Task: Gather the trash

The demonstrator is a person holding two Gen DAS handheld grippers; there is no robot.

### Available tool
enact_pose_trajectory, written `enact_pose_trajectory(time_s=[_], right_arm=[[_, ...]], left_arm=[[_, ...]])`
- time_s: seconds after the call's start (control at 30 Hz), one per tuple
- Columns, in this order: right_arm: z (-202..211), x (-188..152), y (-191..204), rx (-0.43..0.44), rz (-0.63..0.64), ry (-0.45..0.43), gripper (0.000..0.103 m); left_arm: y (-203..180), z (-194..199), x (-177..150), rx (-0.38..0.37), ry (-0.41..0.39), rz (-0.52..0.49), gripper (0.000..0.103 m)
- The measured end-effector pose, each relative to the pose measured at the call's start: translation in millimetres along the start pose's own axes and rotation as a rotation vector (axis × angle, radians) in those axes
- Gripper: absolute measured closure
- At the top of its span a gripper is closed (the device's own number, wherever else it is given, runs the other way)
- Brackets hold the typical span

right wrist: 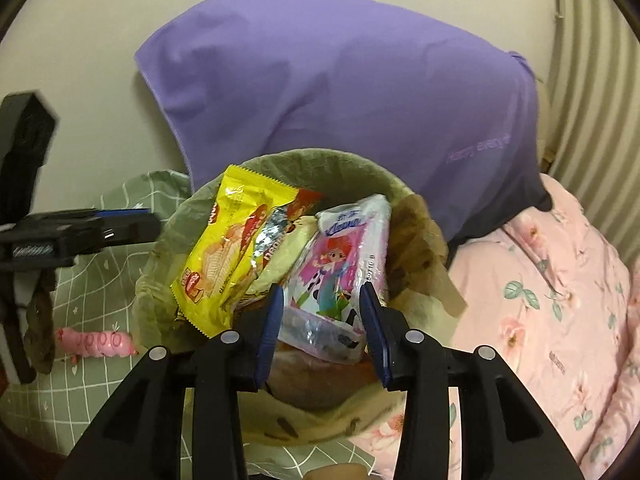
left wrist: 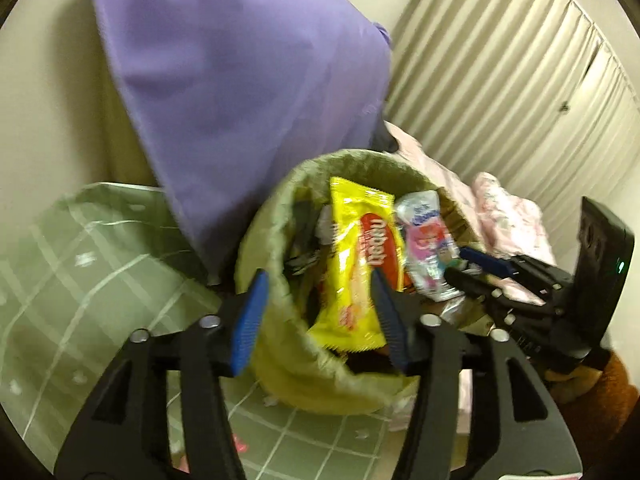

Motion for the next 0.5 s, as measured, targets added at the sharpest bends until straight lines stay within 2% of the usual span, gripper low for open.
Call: enact_pose_trajectory(time_s=[0.07, 0.1, 0.17, 0.23, 0.33, 0.5], right_arm=[[9.2, -1.3, 2.3, 0.004, -0.019, -0.020, 0.065], [15.0, -1.5, 5.7, 0.016, -0.023, -0.032, 0.065], [25.1, -0.7, 11.9, 0.024, -0.011, -0.060, 0.064], [37.5, -1.0, 20.2, 0.035, 0.011, -0.097, 0.058], [52.0, -0.2, 30.1, 0.069, 0.017, -0.148, 0.056], [72.9, -13.9, 58.2, 0.188, 0.041, -0.185, 0.056]], left_arm=[[3.6, 19.8, -6.0, 0.043, -0.032, 0.023, 0.034], [5.8, 29.8, -12.7, 0.066, -0.047, 0.034, 0.033], [11.5, 46.0, -24.4, 0.122, -0.067, 0.047, 0.032], [16.5, 66.5, -41.0, 0.216, -0.098, 0.068, 0.031], [22.4, 98.0, -67.8, 0.304, -0.140, 0.121, 0.031], [22.4, 134.5, -104.3, 0.443, -0.192, 0.178, 0.031]])
Point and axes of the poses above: each gripper's, at about its wrist camera, not at the fingertips, and z roughly against the way its jaws point, y to its left, x to its top, the point moved 10 cm from there along -z, roughly the way its jaws point, and after that the axes turned 2 degrees about x, right-handed, at the moved point
